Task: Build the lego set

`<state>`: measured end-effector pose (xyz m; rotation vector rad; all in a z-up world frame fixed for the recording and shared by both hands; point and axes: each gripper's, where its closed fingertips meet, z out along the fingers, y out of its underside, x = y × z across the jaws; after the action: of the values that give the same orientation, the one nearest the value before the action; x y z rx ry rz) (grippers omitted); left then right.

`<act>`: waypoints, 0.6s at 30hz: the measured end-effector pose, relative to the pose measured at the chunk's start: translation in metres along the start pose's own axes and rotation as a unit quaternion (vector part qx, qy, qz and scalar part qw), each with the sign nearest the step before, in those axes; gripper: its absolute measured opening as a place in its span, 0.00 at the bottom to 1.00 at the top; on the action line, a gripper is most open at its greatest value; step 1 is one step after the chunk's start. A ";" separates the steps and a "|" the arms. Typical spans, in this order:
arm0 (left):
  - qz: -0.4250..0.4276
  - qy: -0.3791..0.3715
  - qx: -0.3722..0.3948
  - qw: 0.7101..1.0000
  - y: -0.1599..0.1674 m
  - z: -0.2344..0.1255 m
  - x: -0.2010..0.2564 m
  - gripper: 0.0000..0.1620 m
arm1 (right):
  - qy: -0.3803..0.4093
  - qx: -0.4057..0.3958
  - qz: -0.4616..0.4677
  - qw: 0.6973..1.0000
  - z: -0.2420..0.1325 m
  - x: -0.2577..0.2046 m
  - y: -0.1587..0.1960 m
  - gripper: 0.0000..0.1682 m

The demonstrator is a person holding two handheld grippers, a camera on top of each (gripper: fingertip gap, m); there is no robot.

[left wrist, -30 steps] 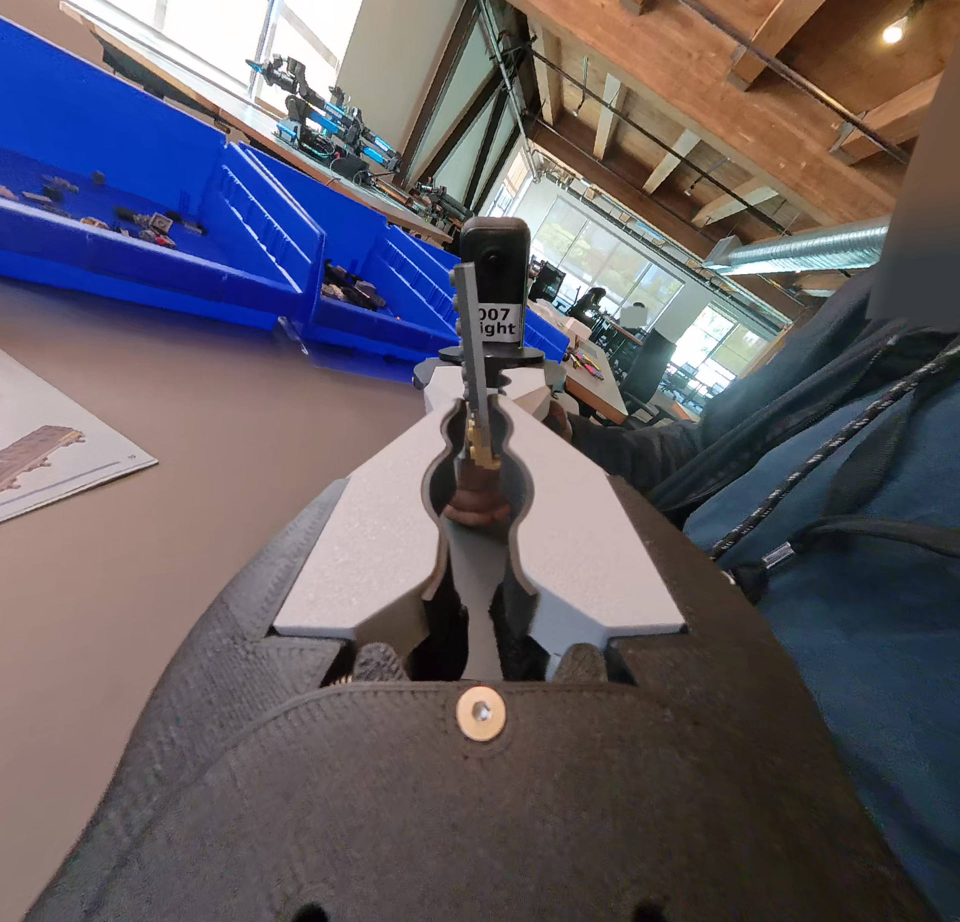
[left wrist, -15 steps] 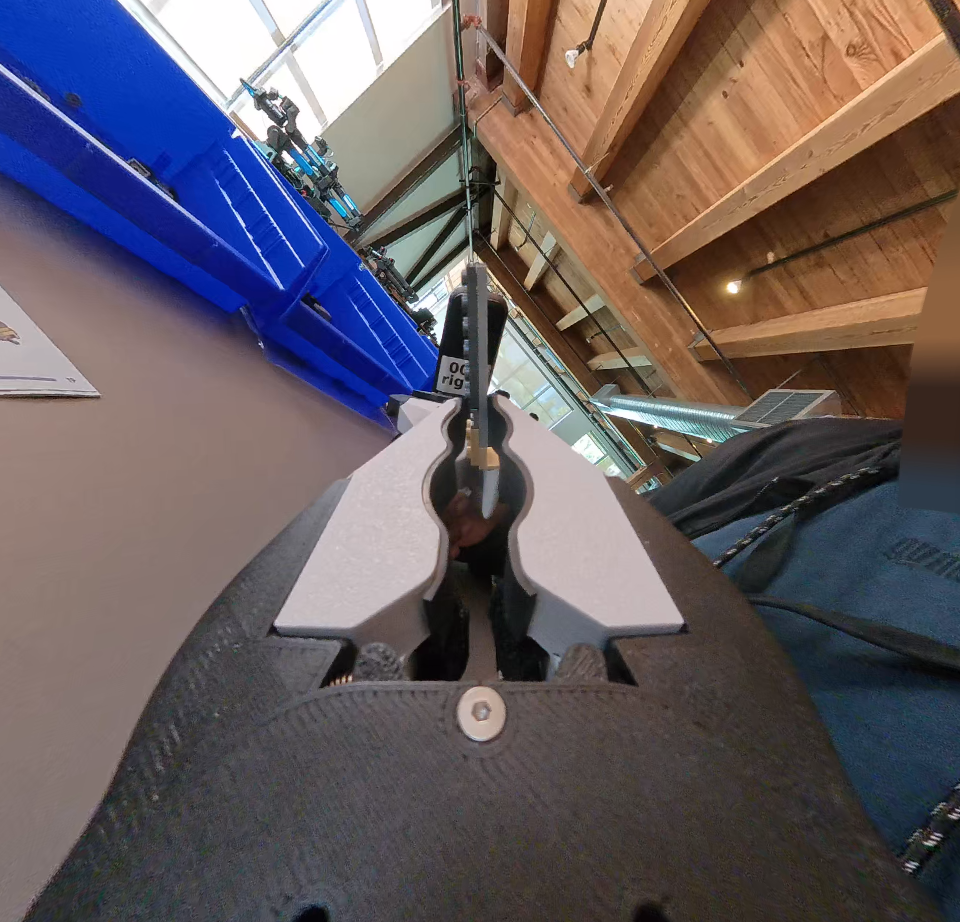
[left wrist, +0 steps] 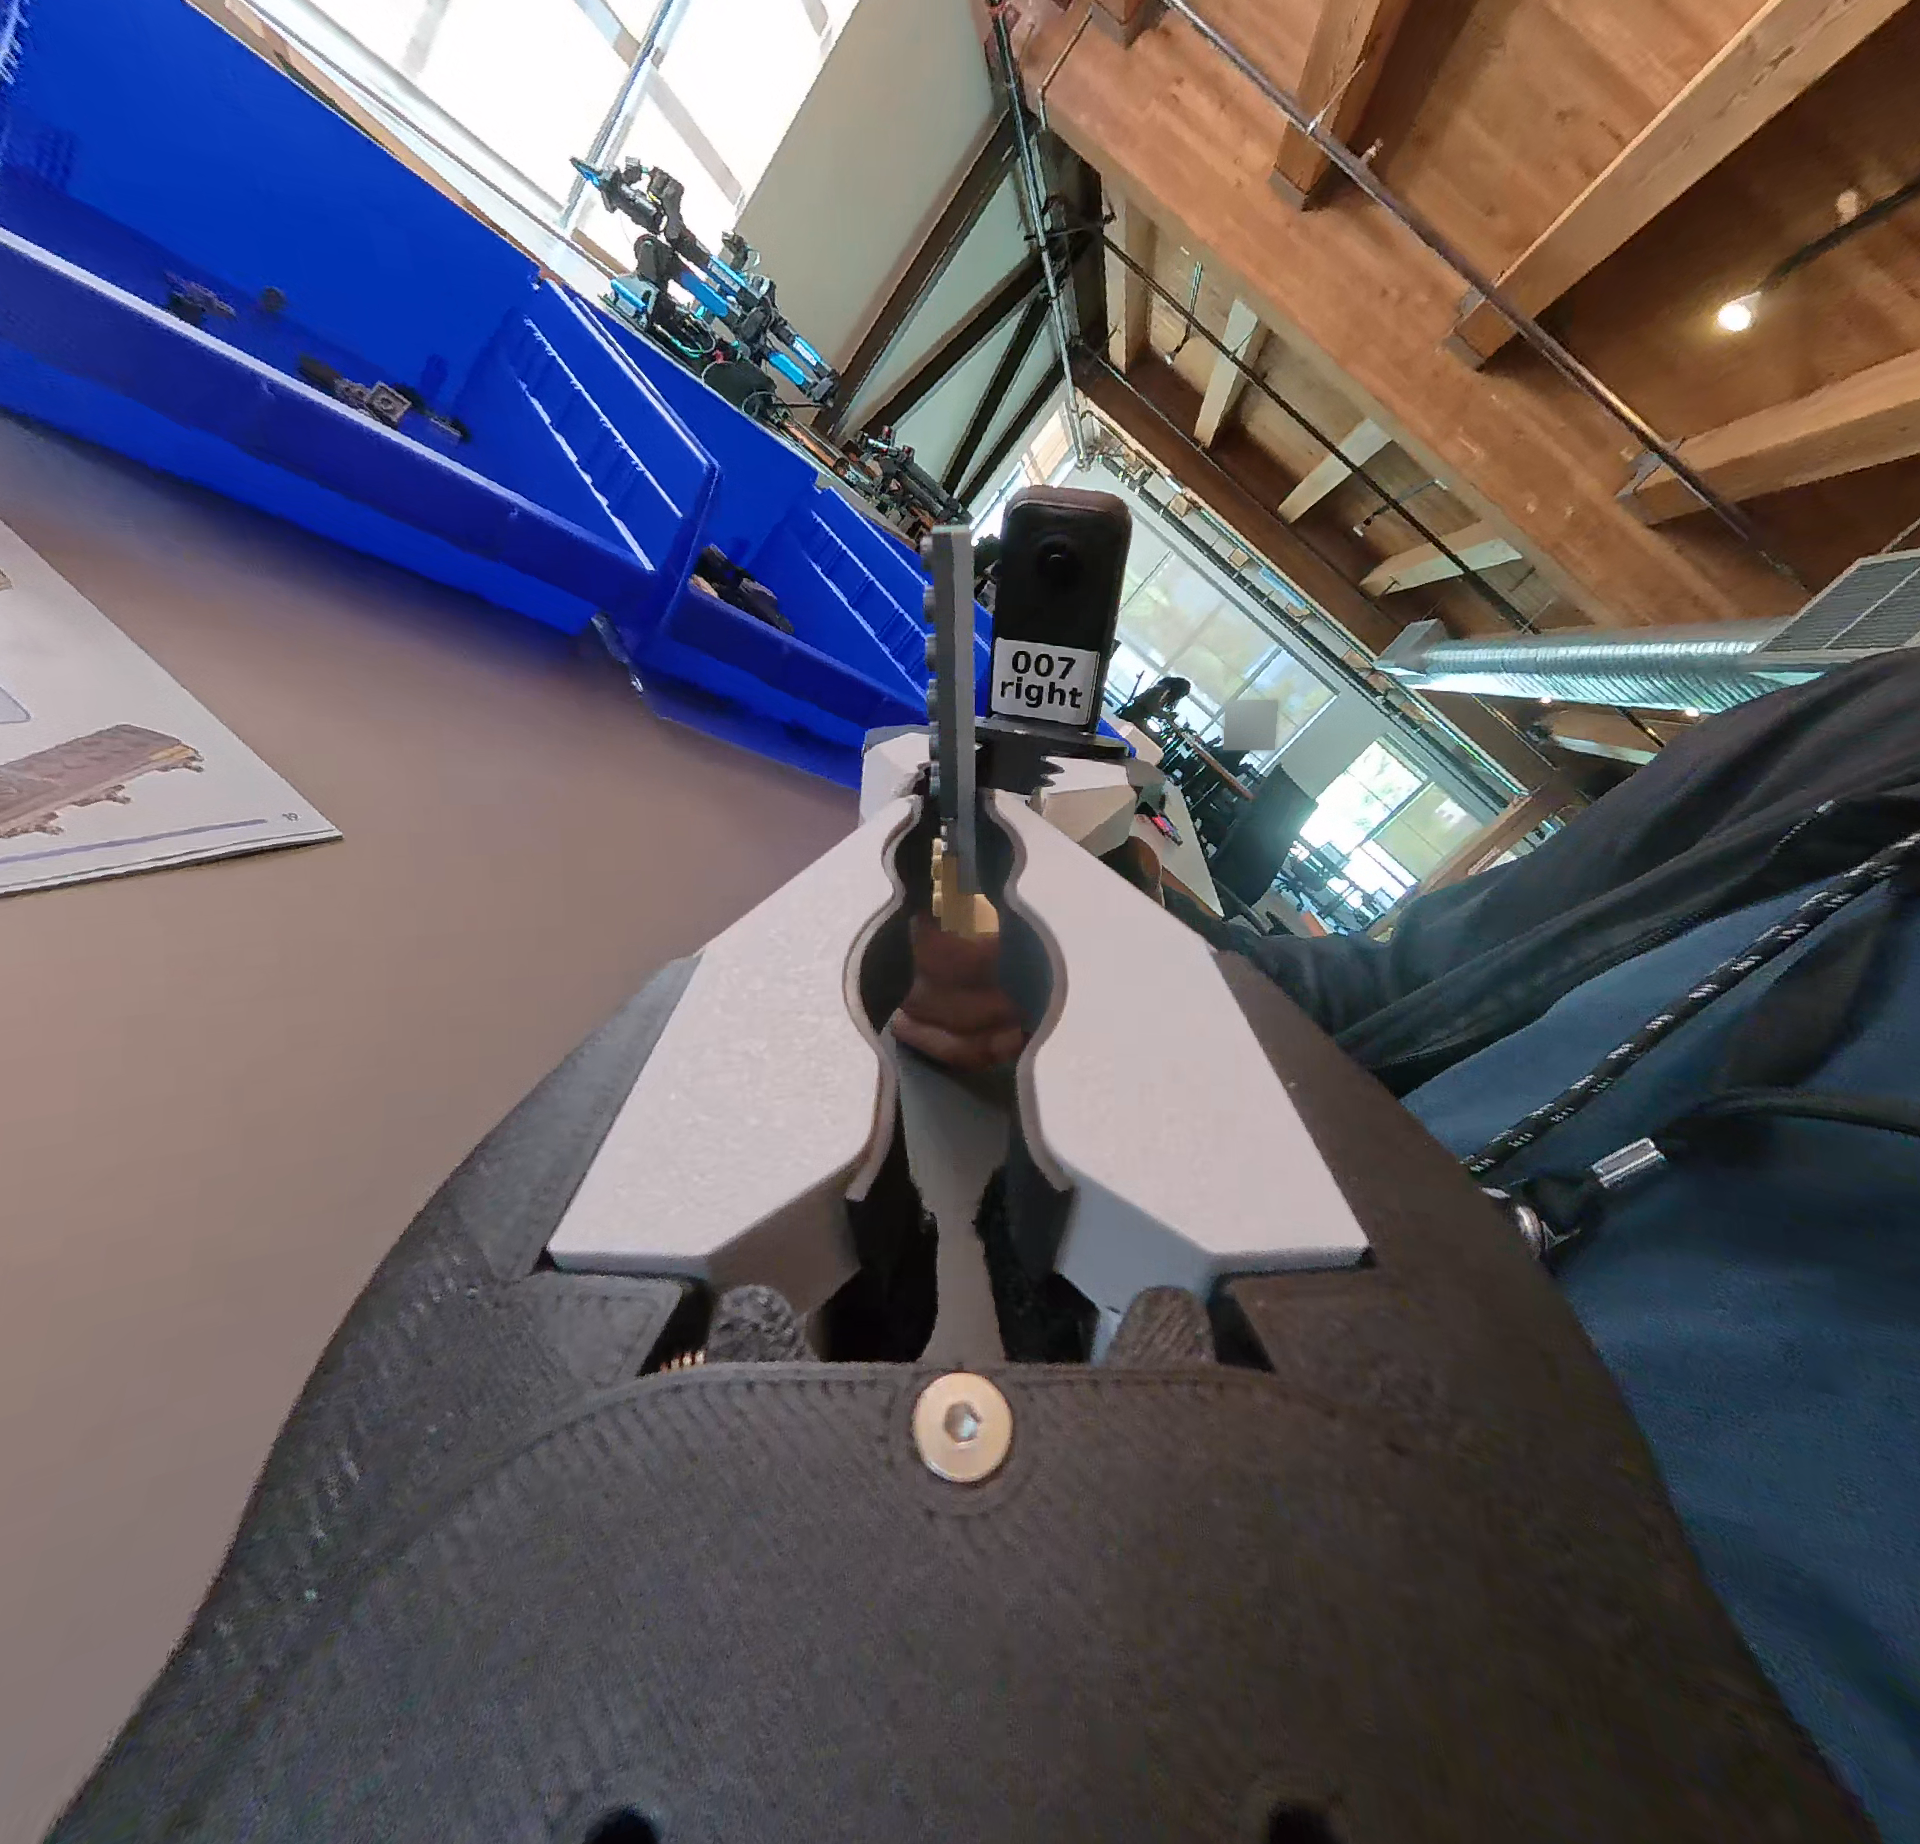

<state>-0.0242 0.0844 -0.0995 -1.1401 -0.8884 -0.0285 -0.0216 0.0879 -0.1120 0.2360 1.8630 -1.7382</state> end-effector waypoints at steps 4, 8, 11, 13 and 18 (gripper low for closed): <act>0.000 0.001 -0.003 1.000 0.001 0.000 0.000 0.04 | -0.006 0.000 -0.003 1.000 0.002 -0.002 0.001 0.17; 0.017 -0.003 -0.013 1.000 0.005 0.000 0.002 0.04 | -0.009 -0.010 -0.015 1.000 0.007 -0.006 0.006 0.17; 0.026 -0.008 -0.020 0.999 0.007 0.001 0.003 0.04 | -0.007 -0.015 -0.014 1.000 0.009 -0.006 0.008 0.16; 0.023 -0.013 -0.022 0.999 0.008 0.001 0.001 0.04 | -0.001 -0.017 -0.011 1.000 0.009 -0.004 0.009 0.16; -0.005 -0.068 -0.038 0.997 0.017 -0.005 -0.018 0.04 | 0.069 -0.028 -0.012 0.997 -0.003 0.018 0.009 0.16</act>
<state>-0.0263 0.0807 -0.1245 -1.2194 -1.0220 0.0072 -0.0326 0.0872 -0.1286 0.3186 2.0181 -1.7209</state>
